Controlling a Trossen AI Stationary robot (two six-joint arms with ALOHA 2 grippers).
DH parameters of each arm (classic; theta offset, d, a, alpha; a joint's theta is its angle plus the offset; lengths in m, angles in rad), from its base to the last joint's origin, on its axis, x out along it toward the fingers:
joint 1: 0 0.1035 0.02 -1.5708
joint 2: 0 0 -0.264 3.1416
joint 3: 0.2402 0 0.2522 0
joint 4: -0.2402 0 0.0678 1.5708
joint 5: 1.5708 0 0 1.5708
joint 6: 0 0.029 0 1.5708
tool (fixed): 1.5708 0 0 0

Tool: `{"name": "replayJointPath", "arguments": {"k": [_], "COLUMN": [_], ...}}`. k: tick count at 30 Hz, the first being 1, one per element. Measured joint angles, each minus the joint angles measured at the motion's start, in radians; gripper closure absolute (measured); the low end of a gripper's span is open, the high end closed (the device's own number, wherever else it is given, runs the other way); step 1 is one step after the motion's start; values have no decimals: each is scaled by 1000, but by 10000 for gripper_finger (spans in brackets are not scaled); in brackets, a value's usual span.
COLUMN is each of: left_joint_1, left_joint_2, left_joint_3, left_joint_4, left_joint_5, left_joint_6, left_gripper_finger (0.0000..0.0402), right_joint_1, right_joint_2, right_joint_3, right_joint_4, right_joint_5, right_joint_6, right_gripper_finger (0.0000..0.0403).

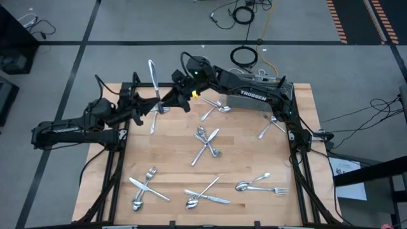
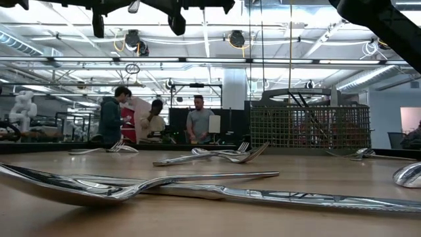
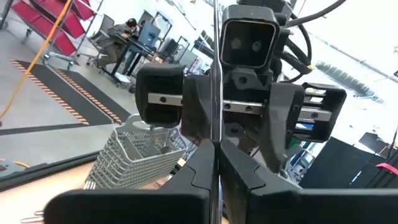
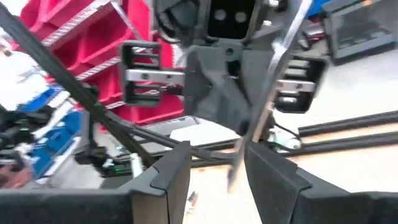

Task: Sort silverware
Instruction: Put the silver table knife into the gray utensil holder

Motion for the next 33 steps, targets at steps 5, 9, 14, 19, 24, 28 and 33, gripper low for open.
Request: {"name": "replayJointPath", "arguments": {"k": [5,9,14,19,24,28,33], "left_joint_1": [0,0,0,0,0,0,0], "left_joint_2": [4,9,8,15,54,78,74], "left_joint_3": [0,0,0,0,0,0,0], "left_joint_4": [-18,-17,-15,-2,26,41,46], "left_joint_5": [24,31,39,40,41,45,48], "left_joint_6": [-8,-11,-12,-12,-31,-29,-28], "left_gripper_finger": [382,382,382,382,382,382,382], "right_joint_1": [0,-1,0,3,21,29,28], "right_joint_2": [0,0,0,0,0,0,0], "right_joint_3": [0,0,0,0,0,0,0], "right_joint_4": [-6,59,111,126,137,141,145], "right_joint_5": [75,74,91,100,176,198,196], "right_joint_6": [-54,-54,-32,-19,-23,-25,-20], "right_gripper_finger": [261,261,261,261,261,271,309]}}
